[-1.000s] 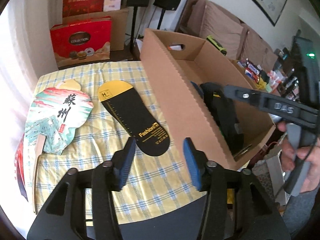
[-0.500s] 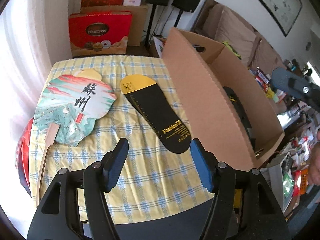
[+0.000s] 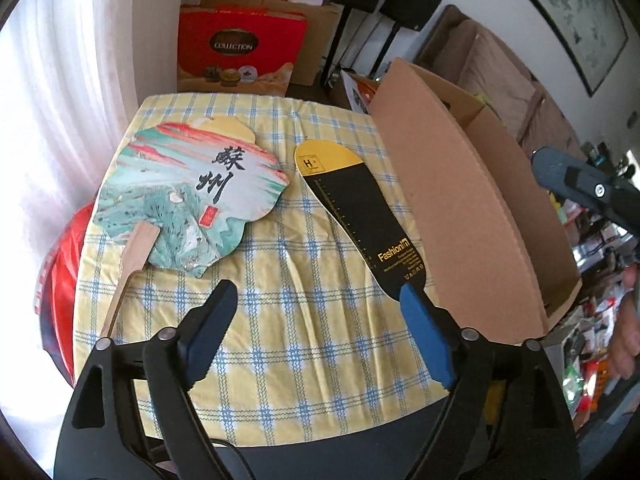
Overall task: Organize objects
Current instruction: 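Reach the left gripper to the yellow-and-black Fashion insole, then close the left gripper on the heel end of the yellow-and-black insole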
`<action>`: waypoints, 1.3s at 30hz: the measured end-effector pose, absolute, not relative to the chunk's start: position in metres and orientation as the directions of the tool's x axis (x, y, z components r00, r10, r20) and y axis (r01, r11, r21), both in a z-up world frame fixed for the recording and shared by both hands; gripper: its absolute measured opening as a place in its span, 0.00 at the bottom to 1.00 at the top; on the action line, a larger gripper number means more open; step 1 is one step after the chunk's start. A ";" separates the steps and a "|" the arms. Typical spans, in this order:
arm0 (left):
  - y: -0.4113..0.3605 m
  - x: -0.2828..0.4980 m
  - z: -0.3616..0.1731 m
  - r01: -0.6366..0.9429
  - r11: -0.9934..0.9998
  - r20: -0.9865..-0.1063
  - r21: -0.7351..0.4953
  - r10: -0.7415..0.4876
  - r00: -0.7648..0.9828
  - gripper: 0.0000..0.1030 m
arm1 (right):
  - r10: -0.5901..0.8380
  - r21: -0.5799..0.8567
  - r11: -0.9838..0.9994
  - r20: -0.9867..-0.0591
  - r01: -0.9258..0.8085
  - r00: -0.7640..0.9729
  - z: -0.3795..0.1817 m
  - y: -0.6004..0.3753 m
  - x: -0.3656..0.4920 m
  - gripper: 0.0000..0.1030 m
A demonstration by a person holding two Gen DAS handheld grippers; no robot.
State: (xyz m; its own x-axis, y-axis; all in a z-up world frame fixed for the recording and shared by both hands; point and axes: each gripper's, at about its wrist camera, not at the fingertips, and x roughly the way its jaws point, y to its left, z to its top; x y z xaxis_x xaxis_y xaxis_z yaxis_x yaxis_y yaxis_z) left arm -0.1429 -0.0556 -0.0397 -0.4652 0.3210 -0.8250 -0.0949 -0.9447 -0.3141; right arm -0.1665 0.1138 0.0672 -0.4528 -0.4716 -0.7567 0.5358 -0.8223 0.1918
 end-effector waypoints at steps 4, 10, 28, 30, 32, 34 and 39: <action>-0.060 -0.147 -0.045 -0.084 -0.937 -0.824 -0.339 0.339 -0.455 0.85 | -0.483 0.203 -0.814 -0.757 0.544 -0.440 0.065 0.104 -0.169 0.64; -0.062 -0.162 -0.054 -0.045 -0.922 -0.814 -0.386 0.363 -0.453 0.85 | -0.497 0.219 -0.809 -0.751 0.546 -0.435 0.068 0.092 -0.172 0.64; -0.019 -0.209 -0.108 0.015 -0.808 -0.772 -0.589 0.557 -0.305 0.45 | -0.501 0.264 -0.829 -0.742 0.494 -0.445 0.071 0.115 -0.192 0.53; -0.016 -0.212 -0.112 0.021 -0.803 -0.770 -0.596 0.564 -0.298 0.45 | -0.498 0.262 -0.831 -0.741 0.490 -0.450 0.071 0.119 -0.193 0.53; -0.014 -0.216 -0.115 0.028 -0.802 -0.772 -0.596 0.563 -0.295 0.45 | -0.496 0.260 -0.833 -0.741 0.488 -0.452 0.071 0.122 -0.194 0.53; -0.012 -0.218 -0.119 0.034 -0.797 -0.768 -0.604 0.569 -0.293 0.43 | -0.493 0.258 -0.835 -0.743 0.487 -0.453 0.071 0.124 -0.195 0.53; -0.006 -0.225 -0.126 0.046 -0.785 -0.759 -0.617 0.579 -0.298 0.37 | -0.491 0.258 -0.837 -0.743 0.483 -0.455 0.068 0.129 -0.195 0.53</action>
